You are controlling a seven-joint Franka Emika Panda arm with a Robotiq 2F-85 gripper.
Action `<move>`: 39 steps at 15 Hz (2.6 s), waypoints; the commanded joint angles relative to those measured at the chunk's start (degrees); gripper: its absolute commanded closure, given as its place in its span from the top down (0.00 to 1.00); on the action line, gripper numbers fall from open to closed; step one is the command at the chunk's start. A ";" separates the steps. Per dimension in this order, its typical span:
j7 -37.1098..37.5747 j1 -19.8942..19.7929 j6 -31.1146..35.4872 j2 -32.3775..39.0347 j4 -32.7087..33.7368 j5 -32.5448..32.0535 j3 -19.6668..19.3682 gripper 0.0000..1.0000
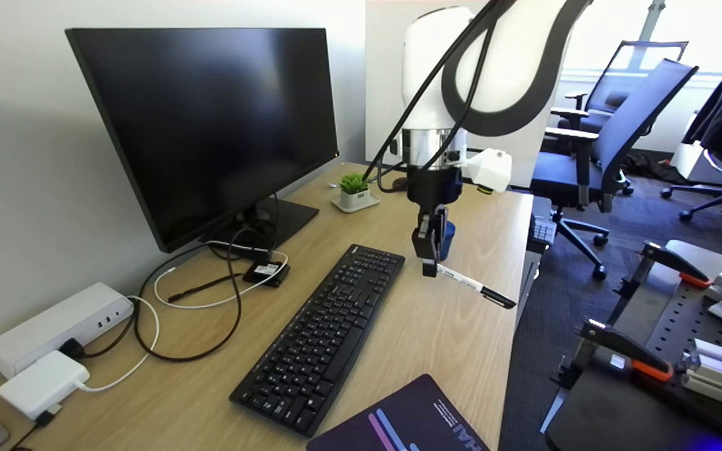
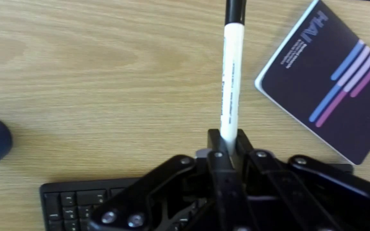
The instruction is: Place the marker on the desk
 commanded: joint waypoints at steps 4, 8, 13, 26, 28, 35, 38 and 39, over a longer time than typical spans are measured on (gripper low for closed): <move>2.52 2.08 0.69 7.84 7.64 -8.76 -4.86 0.03; 3.55 4.18 1.29 13.47 12.81 -11.41 -5.17 0.03; 4.06 6.52 3.77 17.78 16.72 -13.53 -6.47 0.03; 4.07 6.64 6.10 20.89 16.83 -13.36 -6.95 0.03; 4.18 6.70 6.37 21.24 16.79 -13.35 -7.02 0.03; 4.55 6.47 7.24 21.82 16.50 -13.04 -7.38 0.03; 5.09 6.64 7.45 21.58 16.37 -13.19 -8.07 0.38; 5.28 6.71 7.52 21.54 16.35 -13.23 -8.29 0.44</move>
